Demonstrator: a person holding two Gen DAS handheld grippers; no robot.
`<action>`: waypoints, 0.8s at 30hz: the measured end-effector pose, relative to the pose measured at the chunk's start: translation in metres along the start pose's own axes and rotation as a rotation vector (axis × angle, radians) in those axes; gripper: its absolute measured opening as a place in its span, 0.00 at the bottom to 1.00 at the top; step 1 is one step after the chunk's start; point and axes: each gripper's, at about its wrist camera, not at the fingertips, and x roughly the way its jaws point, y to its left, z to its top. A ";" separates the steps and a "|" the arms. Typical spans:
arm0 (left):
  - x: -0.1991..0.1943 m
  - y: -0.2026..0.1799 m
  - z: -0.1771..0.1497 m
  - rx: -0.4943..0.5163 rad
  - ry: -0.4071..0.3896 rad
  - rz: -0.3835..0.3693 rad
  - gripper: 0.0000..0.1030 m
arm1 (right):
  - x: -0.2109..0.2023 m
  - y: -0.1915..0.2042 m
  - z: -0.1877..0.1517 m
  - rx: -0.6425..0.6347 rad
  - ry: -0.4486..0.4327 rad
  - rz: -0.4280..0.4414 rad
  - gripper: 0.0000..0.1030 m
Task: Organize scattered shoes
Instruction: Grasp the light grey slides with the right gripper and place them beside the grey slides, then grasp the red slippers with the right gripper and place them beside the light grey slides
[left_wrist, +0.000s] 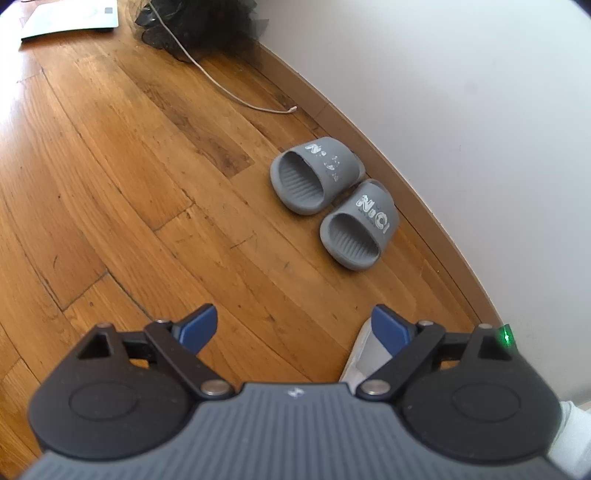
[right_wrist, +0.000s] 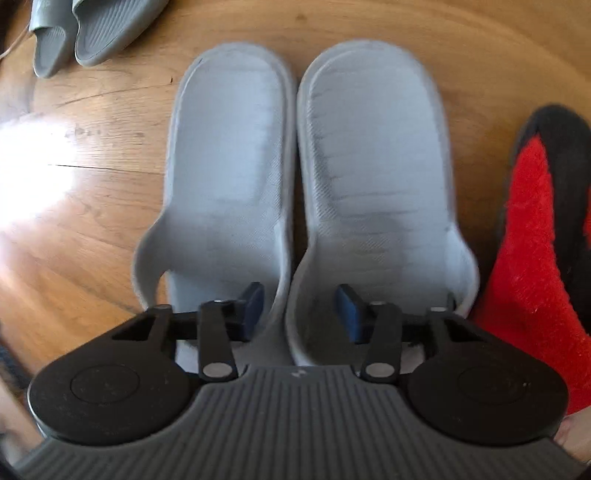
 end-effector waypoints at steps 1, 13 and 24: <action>0.000 0.001 0.001 -0.002 0.000 0.000 0.91 | -0.009 0.002 0.001 0.004 -0.035 -0.007 0.16; -0.002 -0.003 0.003 0.030 -0.014 0.021 0.92 | -0.066 -0.017 0.157 0.064 -0.254 -0.071 0.15; -0.001 -0.002 0.001 0.038 0.007 0.050 0.92 | -0.058 0.001 0.255 0.139 -0.320 -0.083 0.14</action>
